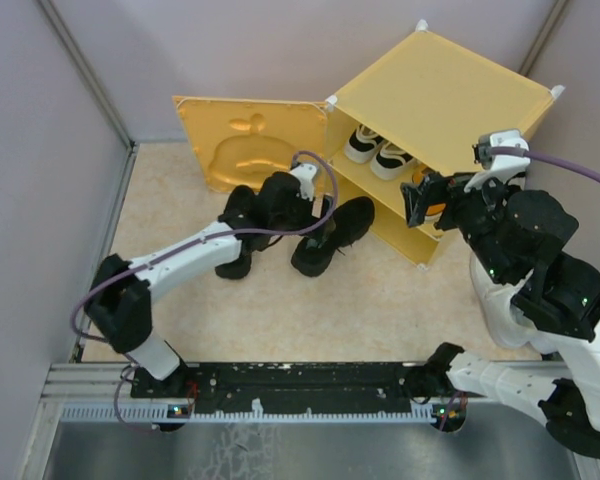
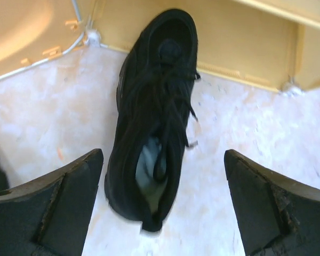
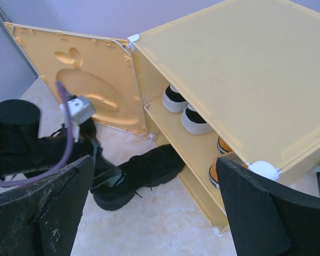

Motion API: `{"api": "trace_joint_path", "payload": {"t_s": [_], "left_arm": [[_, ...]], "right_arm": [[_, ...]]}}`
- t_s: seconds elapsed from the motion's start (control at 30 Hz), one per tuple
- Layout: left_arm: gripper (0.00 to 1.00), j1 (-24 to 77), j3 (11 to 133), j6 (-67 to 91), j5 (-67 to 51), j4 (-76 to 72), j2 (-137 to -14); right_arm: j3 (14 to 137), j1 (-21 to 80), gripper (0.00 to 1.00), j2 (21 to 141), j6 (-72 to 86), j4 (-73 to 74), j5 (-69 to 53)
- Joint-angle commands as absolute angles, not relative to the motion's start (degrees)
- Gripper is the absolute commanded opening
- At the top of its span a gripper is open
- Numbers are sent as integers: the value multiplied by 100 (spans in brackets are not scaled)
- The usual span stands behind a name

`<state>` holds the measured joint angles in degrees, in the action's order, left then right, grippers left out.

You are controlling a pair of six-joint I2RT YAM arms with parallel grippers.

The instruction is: Place and organize the shoes in the shoe cabinet

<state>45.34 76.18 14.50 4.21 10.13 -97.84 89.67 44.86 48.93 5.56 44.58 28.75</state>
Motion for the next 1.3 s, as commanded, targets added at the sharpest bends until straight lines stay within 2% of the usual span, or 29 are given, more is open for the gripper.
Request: {"api": "trace_joint_path", "payload": {"t_s": [0.0,0.13,0.23,0.43,0.67,0.77,0.83,0.87,0.93,0.97,1.27], "left_arm": [[99,4564,6339,1083,-108,173,-8461],[99,4582,4826,1030,-120,-785,-7588],[99,4588,4055,1188,-7,-1300,-7387],[100,4610,3512,1336,75,-2666,-7778],[100,4619,3642,1322,196,-3566,-8671],[86,4623,3839,1373,87,-3568,-9060],[70,4623,3898,1422,35,-3573,-9253],[56,4623,3896,1450,13,-3577,-9303],[11,4623,3910,1528,29,-3577,-9333],[1,4623,3925,1524,23,-3577,-9325],[0,4632,5304,1256,144,-3043,-9428]], "right_arm": [[8933,4469,98,4954,483,4304,2863],[8919,4465,98,5028,473,4278,2824],[8930,4467,98,5105,467,4256,2792],[8973,4465,98,5261,420,4238,2775],[9000,4465,98,5315,380,4286,2807],[9008,4465,98,5326,371,4303,2841],[9009,4465,98,5326,359,4309,2877],[9011,4467,98,5326,354,4311,2890],[9000,4471,98,5326,332,4311,2917],[8992,4466,98,5333,327,4301,2932],[8983,4465,98,5414,312,4192,2897]]}}
